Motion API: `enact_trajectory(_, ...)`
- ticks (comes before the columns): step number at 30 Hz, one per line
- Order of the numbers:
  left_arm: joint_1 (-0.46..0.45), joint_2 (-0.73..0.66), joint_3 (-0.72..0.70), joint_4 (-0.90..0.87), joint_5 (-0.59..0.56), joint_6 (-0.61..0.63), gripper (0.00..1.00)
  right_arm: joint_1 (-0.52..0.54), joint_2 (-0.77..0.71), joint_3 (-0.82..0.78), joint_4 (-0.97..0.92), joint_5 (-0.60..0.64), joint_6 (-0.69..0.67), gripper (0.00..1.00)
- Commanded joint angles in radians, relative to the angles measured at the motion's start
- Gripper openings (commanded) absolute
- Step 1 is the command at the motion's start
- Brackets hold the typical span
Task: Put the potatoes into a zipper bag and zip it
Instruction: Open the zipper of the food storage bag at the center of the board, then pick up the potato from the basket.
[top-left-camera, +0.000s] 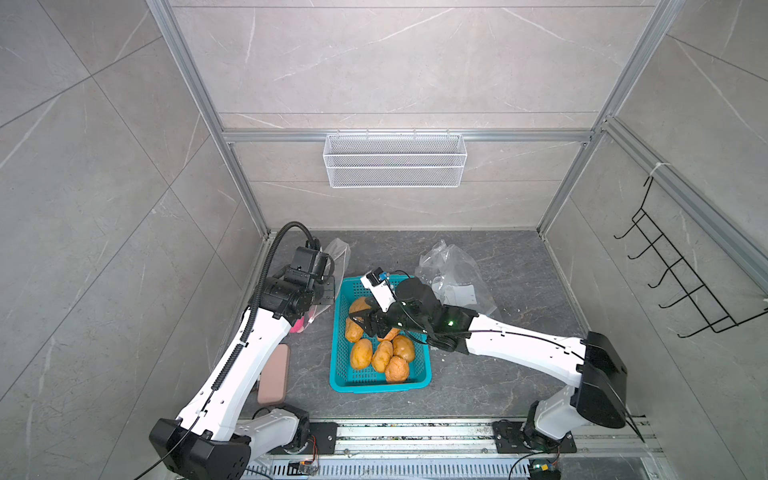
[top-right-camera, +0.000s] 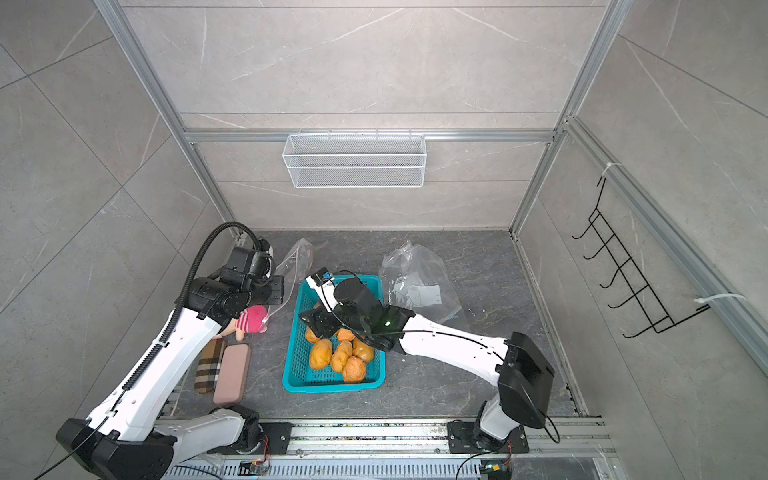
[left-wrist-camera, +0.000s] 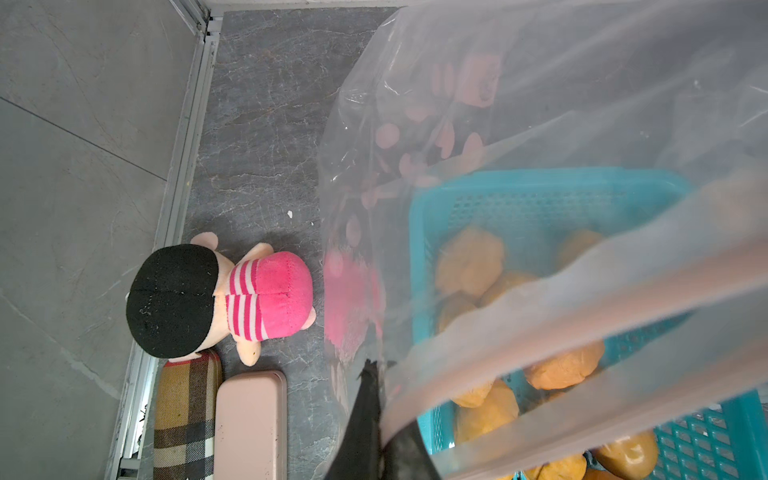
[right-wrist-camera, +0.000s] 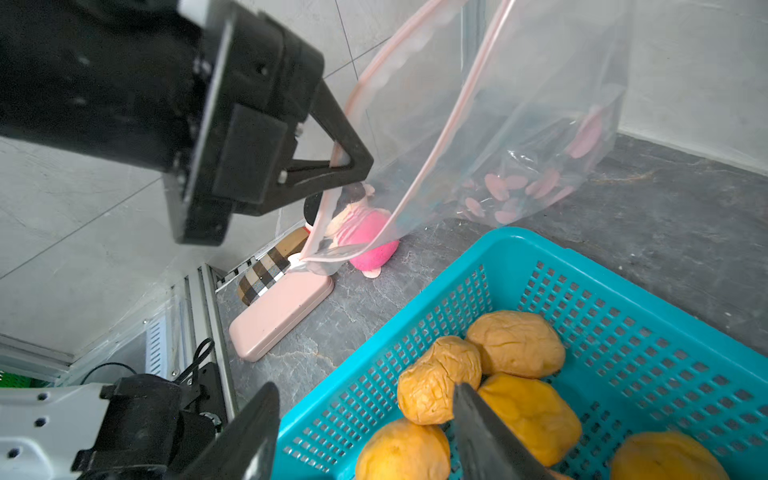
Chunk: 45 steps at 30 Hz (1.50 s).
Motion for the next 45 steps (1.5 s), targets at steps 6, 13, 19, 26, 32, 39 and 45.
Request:
enact_trajectory(6,0.034,-0.001,-0.020,0.054,0.127,0.019,0.00,-0.088,0.128,0.040,-0.199,0.101,0.087,0.67)
enact_trajectory(13,0.033,0.008,-0.026,0.051,0.140,0.021,0.00,-0.113,0.302,0.206,-0.349,0.062,0.116,0.67)
enact_trajectory(19,0.034,0.000,-0.034,0.054,0.113,0.021,0.00,-0.101,0.386,0.234,-0.255,-0.154,0.285,0.67)
enact_trajectory(26,0.034,0.008,-0.037,0.052,0.103,0.023,0.00,-0.094,0.507,0.314,-0.288,-0.151,0.461,0.65)
enact_trajectory(32,0.034,0.002,-0.038,0.053,0.091,0.024,0.00,-0.091,0.550,0.337,-0.294,-0.150,0.508,0.64)
enact_trajectory(39,0.033,0.005,-0.037,0.052,0.092,0.024,0.00,-0.085,0.605,0.391,-0.338,-0.158,0.536,0.63)
enact_trajectory(45,0.033,0.003,-0.038,0.054,0.086,0.021,0.00,-0.080,0.622,0.422,-0.352,-0.155,0.536,0.57)
